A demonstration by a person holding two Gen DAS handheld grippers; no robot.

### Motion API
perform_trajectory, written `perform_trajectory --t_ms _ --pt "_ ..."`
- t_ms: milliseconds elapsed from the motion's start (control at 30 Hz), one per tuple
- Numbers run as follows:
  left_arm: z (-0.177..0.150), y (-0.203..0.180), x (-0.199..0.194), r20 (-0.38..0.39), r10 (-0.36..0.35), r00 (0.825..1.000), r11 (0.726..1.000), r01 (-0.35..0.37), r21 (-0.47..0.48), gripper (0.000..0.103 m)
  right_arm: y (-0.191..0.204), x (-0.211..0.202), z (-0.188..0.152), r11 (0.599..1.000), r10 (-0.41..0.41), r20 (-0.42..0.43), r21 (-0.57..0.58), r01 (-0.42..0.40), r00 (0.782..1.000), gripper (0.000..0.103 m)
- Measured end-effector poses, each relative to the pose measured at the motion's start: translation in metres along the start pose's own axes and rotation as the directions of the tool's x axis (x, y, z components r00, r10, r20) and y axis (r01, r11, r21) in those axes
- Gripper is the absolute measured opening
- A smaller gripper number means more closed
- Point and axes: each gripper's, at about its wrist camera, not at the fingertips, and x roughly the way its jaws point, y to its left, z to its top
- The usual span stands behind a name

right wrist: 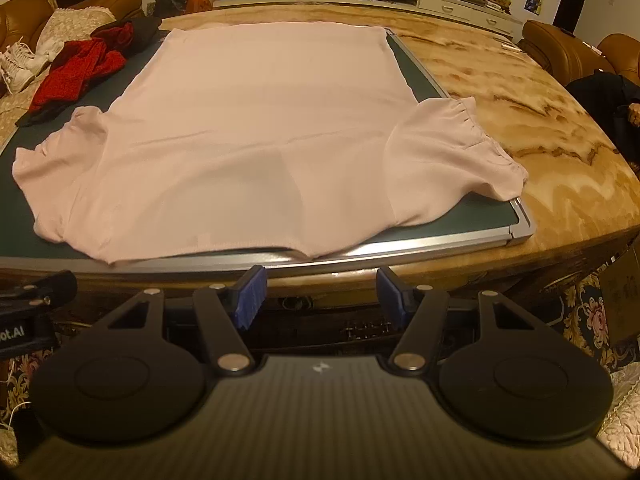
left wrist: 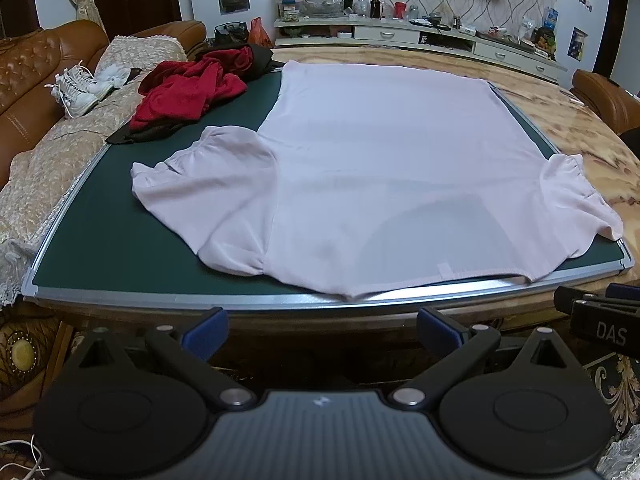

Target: Fold clothes

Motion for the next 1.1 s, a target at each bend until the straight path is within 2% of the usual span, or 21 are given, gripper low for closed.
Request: perform_trajectory --t_ms 1100 --pt "-0.035 0.008 -0.002 0.004 0.052 0.999 0.999 -0.052 -0.003 0.103 0.011 -0.007 -0.039 1.0 0.009 0.034 -0.024 -0.008 0.999 0.068"
